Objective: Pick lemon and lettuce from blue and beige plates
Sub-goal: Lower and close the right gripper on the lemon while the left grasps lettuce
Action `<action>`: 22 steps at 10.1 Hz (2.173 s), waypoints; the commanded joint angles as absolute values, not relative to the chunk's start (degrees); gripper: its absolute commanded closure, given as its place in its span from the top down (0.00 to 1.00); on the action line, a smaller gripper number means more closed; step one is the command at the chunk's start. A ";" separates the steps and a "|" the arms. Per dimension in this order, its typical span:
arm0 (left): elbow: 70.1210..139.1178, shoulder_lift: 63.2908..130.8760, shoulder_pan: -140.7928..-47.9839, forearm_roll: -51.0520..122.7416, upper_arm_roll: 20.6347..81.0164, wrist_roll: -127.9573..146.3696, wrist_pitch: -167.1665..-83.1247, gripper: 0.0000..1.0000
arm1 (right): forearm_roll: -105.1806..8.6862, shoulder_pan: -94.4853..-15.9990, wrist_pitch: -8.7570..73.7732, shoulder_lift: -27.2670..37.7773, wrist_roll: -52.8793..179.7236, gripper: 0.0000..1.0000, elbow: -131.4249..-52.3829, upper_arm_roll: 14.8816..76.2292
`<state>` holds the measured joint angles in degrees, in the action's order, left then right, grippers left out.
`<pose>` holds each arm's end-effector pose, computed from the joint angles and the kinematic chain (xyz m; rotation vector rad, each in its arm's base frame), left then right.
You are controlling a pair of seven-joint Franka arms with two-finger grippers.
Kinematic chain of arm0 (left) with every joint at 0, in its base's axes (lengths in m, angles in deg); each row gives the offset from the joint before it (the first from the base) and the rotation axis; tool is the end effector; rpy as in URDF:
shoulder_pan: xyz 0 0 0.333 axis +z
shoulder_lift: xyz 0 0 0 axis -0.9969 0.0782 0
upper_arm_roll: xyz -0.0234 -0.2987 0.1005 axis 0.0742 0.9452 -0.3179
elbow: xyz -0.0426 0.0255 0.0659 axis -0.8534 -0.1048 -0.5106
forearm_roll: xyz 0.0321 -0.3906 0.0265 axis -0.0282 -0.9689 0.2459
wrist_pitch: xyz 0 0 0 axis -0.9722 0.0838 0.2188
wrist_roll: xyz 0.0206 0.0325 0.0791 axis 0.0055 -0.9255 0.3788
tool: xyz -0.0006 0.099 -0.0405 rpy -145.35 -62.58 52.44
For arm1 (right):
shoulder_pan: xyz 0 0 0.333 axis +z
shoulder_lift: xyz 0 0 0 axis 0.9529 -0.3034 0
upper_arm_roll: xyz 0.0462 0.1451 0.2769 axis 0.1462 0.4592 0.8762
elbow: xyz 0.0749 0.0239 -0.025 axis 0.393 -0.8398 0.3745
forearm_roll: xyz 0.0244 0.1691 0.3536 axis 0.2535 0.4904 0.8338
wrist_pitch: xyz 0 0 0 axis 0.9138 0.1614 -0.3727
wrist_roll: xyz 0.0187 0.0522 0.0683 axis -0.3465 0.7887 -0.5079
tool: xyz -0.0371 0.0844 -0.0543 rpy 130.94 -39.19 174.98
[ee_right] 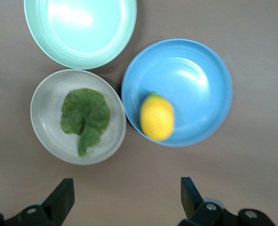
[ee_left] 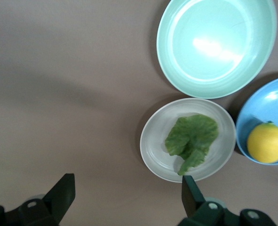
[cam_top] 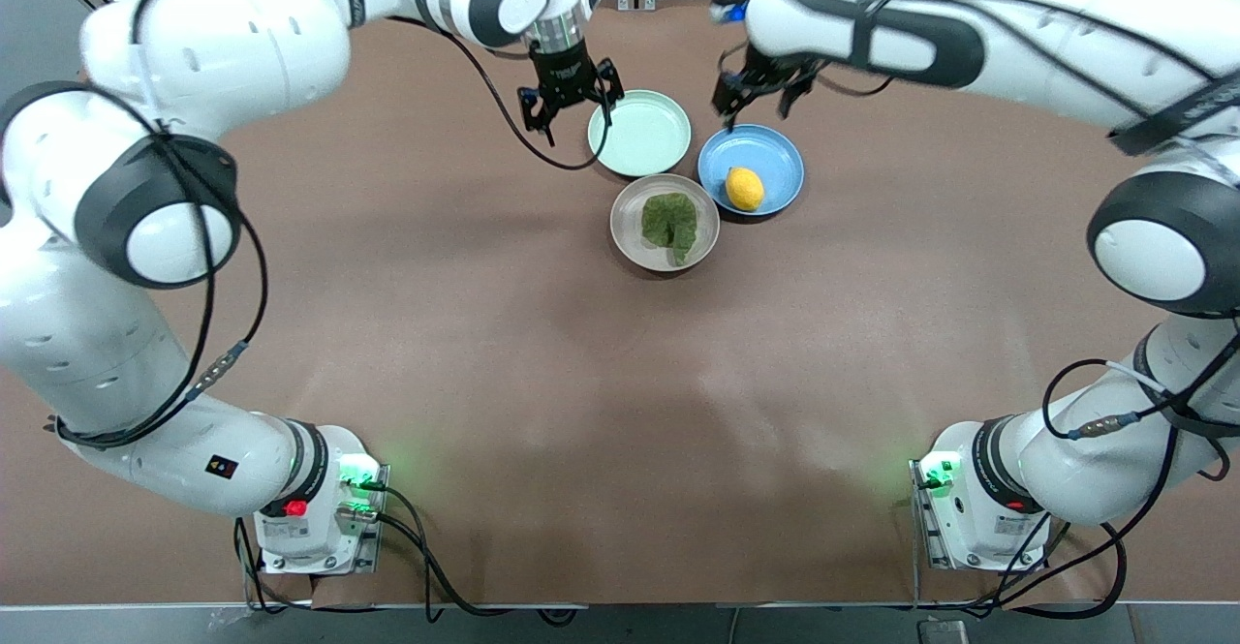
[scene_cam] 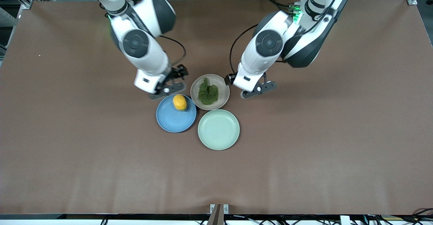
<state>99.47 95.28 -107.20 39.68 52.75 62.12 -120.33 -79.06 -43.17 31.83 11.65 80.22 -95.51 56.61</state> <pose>0.5009 -0.4233 0.3798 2.9950 0.5528 -0.3442 0.5125 0.3587 0.3805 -3.0080 -0.5313 0.1927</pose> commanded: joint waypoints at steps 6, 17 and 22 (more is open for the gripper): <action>95.87 104.50 -110.30 38.77 52.63 72.98 -126.53 1.00 | -78.59 -47.82 45.36 4.91 80.58 1.00 -103.61 61.82; 95.00 112.50 -116.54 39.48 52.01 75.79 -136.21 1.00 | -81.14 -46.76 52.06 -0.10 80.67 1.00 -105.03 57.16; 94.73 115.32 -117.51 39.48 51.92 75.88 -139.29 0.98 | -81.14 -46.77 52.06 -0.20 79.97 0.82 -104.94 56.28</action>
<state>96.35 114.34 -116.65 39.67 52.52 74.91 -138.81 -80.17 -46.85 51.58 -0.32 80.11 -104.87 56.65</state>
